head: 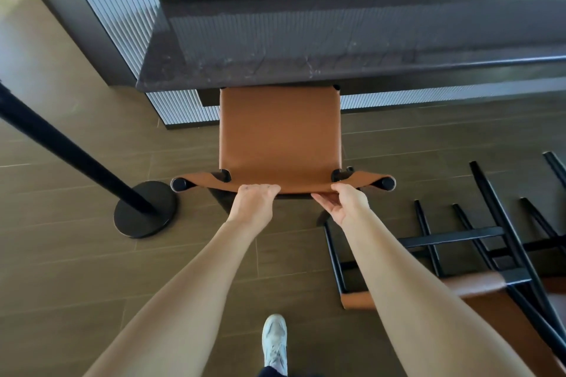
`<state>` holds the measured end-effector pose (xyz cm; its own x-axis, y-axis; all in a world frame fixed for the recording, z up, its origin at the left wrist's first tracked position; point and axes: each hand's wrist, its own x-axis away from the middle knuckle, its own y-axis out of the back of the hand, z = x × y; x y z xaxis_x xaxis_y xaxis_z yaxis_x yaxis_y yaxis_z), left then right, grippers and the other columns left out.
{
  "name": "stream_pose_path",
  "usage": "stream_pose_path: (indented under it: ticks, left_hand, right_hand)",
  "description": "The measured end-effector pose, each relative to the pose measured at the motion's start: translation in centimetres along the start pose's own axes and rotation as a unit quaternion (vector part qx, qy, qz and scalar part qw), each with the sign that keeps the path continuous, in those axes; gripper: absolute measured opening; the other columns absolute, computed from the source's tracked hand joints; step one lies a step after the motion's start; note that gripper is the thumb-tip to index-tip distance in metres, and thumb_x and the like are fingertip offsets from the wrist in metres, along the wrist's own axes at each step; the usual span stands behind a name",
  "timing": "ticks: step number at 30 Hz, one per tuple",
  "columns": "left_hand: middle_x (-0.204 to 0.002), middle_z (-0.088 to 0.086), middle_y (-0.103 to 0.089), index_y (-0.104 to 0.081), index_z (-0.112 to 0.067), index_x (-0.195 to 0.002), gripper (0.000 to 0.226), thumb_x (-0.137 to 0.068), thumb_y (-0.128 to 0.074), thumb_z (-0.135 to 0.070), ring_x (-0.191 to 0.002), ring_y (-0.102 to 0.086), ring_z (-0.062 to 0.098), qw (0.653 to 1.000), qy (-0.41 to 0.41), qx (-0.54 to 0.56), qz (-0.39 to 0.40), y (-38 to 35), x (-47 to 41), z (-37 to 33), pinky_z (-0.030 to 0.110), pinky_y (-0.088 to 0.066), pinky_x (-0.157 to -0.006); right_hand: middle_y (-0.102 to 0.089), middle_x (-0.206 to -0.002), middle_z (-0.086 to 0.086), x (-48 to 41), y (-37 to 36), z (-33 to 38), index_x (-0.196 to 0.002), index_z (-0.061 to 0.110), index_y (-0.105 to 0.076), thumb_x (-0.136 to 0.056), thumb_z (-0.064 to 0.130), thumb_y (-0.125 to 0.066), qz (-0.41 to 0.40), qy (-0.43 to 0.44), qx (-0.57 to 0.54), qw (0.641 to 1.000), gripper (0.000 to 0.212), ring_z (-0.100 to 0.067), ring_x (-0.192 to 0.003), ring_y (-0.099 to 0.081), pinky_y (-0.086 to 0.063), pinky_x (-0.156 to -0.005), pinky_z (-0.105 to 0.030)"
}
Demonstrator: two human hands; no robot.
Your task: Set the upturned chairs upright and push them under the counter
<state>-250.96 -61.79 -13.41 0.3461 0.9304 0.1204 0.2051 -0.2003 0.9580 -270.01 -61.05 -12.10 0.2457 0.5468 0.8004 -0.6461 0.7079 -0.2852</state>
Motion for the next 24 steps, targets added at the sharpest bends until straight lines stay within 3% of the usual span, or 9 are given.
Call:
stream_pose_path:
  ticks: [3,7,12,16,24]
  left_hand:
    - [-0.108,0.000,-0.066,-0.057,-0.014,-0.118,0.044,-0.081,-0.045,0.007,-0.097,-0.059,0.022,1.000,-0.011,-0.012,0.006,0.7,-1.9,0.4,0.031,-0.040,-0.092]
    - [-0.125,0.000,-0.060,-0.049,-0.015,-0.130,0.049,-0.085,-0.043,0.003,-0.112,-0.054,0.022,0.999,-0.009,-0.025,0.030,2.1,-4.5,0.9,0.033,-0.032,-0.099]
    - [-0.129,0.001,-0.059,-0.047,-0.017,-0.135,0.051,-0.088,-0.040,0.002,-0.115,-0.053,0.021,0.999,-0.001,-0.021,0.032,3.5,-7.9,1.3,0.033,-0.033,-0.102]
    - [-0.131,0.004,-0.059,-0.047,-0.016,-0.139,0.059,-0.086,-0.035,0.007,-0.115,-0.051,0.026,0.999,0.026,0.018,0.029,4.7,-10.1,1.4,0.034,-0.030,-0.104]
    - [-0.133,0.005,-0.059,-0.050,-0.016,-0.138,0.061,-0.085,-0.037,0.011,-0.120,-0.048,0.027,0.997,0.049,0.052,0.025,5.4,-13.9,2.1,0.033,-0.030,-0.105]
  right_hand:
    - [-0.065,-0.101,-0.027,-0.8,-1.5,1.2,-0.116,-0.003,-0.054,-0.096,-0.002,-0.052,-0.002,-0.001,0.012,1.000,0.020,-0.037,-0.080,-0.068,-0.059,-0.051,-0.044]
    - [-0.065,-0.100,-0.029,-1.9,-3.5,3.0,-0.113,-0.004,-0.053,-0.097,0.000,-0.053,0.007,-0.003,0.031,0.999,0.017,-0.037,-0.079,-0.069,-0.058,-0.052,-0.043]
    - [-0.063,-0.090,-0.028,-3.4,-5.9,5.3,-0.098,-0.002,-0.052,-0.097,-0.001,-0.053,0.012,-0.005,0.042,0.999,0.002,-0.036,-0.075,-0.068,-0.057,-0.049,-0.043]
    - [-0.063,-0.091,-0.029,-4.7,-7.4,7.1,-0.092,0.000,-0.051,-0.096,-0.003,-0.054,0.015,-0.012,0.057,0.998,0.006,-0.037,-0.077,-0.068,-0.057,-0.054,-0.046]
    - [-0.065,-0.095,-0.027,-7.2,-9.7,9.3,-0.096,-0.002,-0.054,-0.095,0.000,-0.058,0.023,-0.026,0.078,0.996,0.005,-0.035,-0.079,-0.070,-0.058,-0.050,-0.045]
